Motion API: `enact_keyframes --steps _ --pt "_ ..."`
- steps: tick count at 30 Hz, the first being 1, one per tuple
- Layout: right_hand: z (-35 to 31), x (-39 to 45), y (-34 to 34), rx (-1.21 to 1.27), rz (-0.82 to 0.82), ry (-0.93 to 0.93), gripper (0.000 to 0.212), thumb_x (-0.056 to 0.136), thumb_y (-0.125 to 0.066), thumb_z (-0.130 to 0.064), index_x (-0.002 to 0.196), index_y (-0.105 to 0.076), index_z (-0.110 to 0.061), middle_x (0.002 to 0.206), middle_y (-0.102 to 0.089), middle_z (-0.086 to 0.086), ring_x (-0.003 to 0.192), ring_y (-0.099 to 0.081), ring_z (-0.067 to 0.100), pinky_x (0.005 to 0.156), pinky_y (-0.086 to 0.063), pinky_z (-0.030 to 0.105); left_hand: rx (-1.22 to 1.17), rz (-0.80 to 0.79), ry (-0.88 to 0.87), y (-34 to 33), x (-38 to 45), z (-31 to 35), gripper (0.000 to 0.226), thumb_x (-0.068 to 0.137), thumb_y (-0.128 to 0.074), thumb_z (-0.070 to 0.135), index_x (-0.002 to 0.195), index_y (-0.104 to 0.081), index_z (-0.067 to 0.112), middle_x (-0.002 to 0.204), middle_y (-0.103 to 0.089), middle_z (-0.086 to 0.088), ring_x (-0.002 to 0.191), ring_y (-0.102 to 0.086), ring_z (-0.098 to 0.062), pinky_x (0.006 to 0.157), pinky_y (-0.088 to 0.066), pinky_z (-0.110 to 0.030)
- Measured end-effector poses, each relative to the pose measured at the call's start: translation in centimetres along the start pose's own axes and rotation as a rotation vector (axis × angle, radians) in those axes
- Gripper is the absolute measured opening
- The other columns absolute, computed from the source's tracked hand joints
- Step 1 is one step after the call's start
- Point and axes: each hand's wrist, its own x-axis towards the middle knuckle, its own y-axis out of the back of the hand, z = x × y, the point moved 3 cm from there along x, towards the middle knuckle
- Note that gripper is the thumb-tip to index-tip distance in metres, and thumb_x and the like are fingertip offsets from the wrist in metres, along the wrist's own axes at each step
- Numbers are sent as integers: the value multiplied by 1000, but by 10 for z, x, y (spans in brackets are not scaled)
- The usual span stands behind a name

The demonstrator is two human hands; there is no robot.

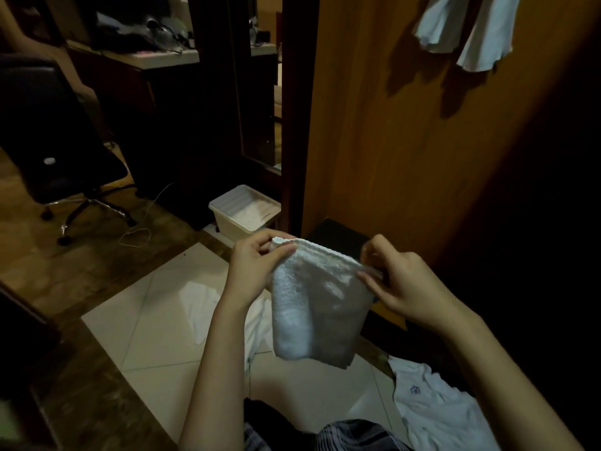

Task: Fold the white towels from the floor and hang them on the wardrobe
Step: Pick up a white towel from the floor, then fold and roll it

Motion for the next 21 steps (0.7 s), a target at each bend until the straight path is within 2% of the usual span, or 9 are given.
enact_keyframes --steps 2,5,7,10,12,13,16,19,21 --pt "-7 2 -2 -134 -98 131 43 92 -55 -21 131 -40 -30 64 -57 -9 48 -49 2 45 -41 18 -15 -2 33 -3 -2 -1 15 85 -66 3 86 -69 18 78 -68 -3 63 -65 -5 49 -49 -16" --pt "-18 5 -1 -267 -271 274 37 88 -63 -20 123 -59 -27 77 -67 -10 59 -56 -2 54 -26 6 -112 -26 99 -9 -4 -5 15 86 -63 2 88 -68 16 89 -68 -5 84 -69 -10 63 -56 -20" --pt "-25 6 -1 -251 -393 274 35 92 -60 -28 126 -55 -28 94 -68 -9 78 -62 3 62 -31 7 -124 -28 111 -12 -4 -7 15 86 -64 2 89 -69 16 92 -69 -6 89 -69 -14 71 -57 -21" --pt "-28 6 -9 -239 -590 224 53 90 -61 -28 139 -39 -27 110 -61 -7 92 -59 6 74 -37 10 -119 -33 107 -13 -4 -6 15 85 -65 3 89 -70 17 94 -70 -7 92 -69 -16 75 -57 -24" --pt "-35 8 -18 -369 -639 285 51 94 -56 -19 141 -37 -21 115 -61 1 99 -60 15 84 -48 23 -97 -39 102 -14 -4 -5 16 85 -66 4 88 -69 19 94 -71 -4 92 -68 -14 75 -57 -23" --pt "-39 10 -21 -468 -621 377 45 93 -57 -16 136 -44 -18 109 -63 4 96 -61 18 84 -50 28 -79 -45 94 -15 -4 -4 17 85 -66 5 88 -69 21 94 -71 -1 91 -68 -12 75 -56 -23" --pt "-52 15 -18 -565 -391 659 20 71 -79 -24 89 -71 -23 81 -61 -2 79 -56 13 67 -46 24 -57 -60 75 -19 -6 0 19 84 -67 4 88 -69 22 90 -72 2 88 -68 -9 72 -54 -19" --pt "-53 20 -16 -589 -255 839 13 73 -77 -27 85 -73 -31 104 -62 1 110 -47 20 97 -44 35 -77 -79 55 -22 -7 5 19 85 -65 1 89 -68 19 84 -71 4 83 -69 -5 68 -52 -14" --pt "-51 22 -11 -559 -232 871 13 79 -74 -20 90 -72 -26 104 -66 3 115 -52 22 116 -24 45 -105 -83 52 -23 -8 7 19 86 -63 0 88 -68 18 81 -71 4 81 -69 -5 67 -52 -15"
